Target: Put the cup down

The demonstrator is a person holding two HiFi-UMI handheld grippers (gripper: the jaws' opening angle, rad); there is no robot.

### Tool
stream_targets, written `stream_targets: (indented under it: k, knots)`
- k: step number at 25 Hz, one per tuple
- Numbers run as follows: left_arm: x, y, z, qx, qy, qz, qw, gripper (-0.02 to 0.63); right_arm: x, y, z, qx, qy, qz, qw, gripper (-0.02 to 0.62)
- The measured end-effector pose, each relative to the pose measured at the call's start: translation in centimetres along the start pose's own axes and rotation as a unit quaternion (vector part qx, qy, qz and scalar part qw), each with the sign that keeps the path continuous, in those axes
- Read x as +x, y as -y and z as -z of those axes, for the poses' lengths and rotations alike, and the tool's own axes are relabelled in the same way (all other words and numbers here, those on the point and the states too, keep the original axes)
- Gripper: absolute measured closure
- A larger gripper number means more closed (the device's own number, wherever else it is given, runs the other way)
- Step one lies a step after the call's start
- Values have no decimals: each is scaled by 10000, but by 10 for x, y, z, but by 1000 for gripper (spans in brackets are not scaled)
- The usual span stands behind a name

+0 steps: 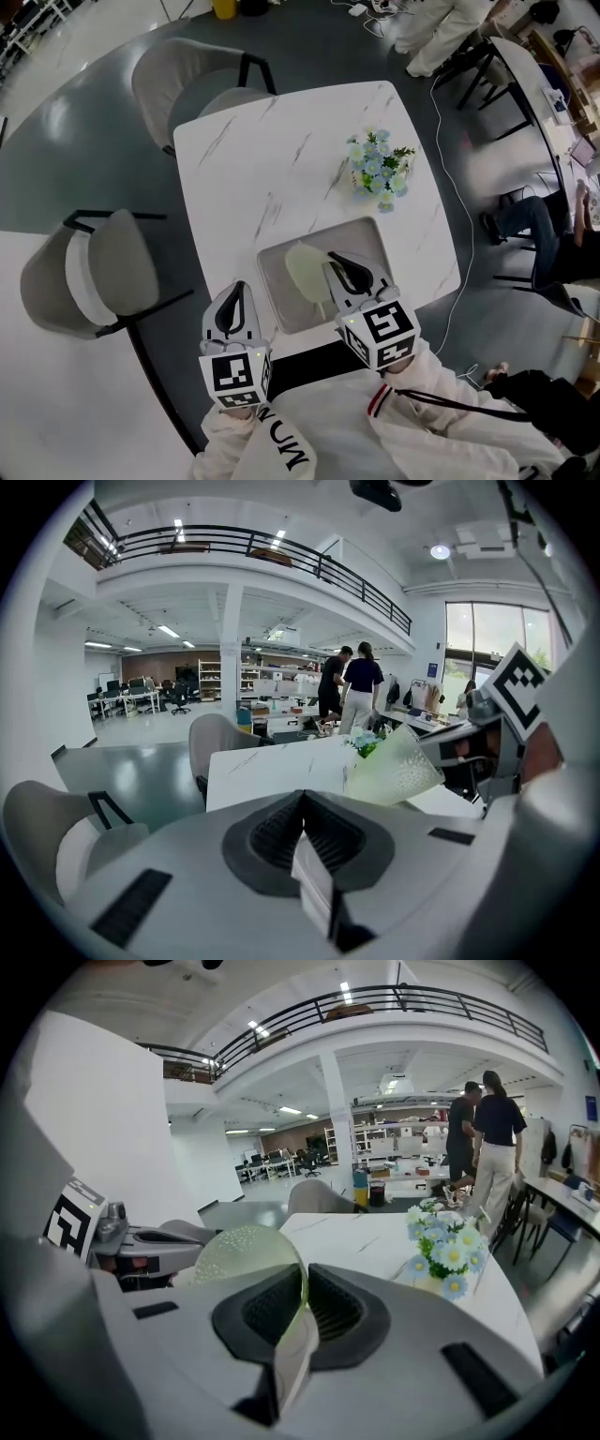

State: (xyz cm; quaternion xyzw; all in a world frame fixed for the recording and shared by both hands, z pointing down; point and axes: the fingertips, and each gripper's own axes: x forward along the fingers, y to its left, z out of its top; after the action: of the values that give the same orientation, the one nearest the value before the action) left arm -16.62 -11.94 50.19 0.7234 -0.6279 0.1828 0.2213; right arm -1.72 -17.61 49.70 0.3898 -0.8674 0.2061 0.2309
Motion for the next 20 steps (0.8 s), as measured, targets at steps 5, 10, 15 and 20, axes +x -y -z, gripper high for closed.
stream_targets:
  k: [5,10,15,20]
  knots:
    - [11,0,7,-50,-97,33,9999,595,15,-1,12,-27,-297,-34,9995,569]
    - [16,0,13,-117,-150,54,9998,595,32,-3,27,-144,-699,-121,9974,569]
    - [21,-4,19,-168,-213,59,9996,595,46,-7,41,-268,-1081,-192,9936,569]
    - [26,-6,23,-213,-232,59,9995,595,59,-12,53,-376,-1441,-310,9884,569]
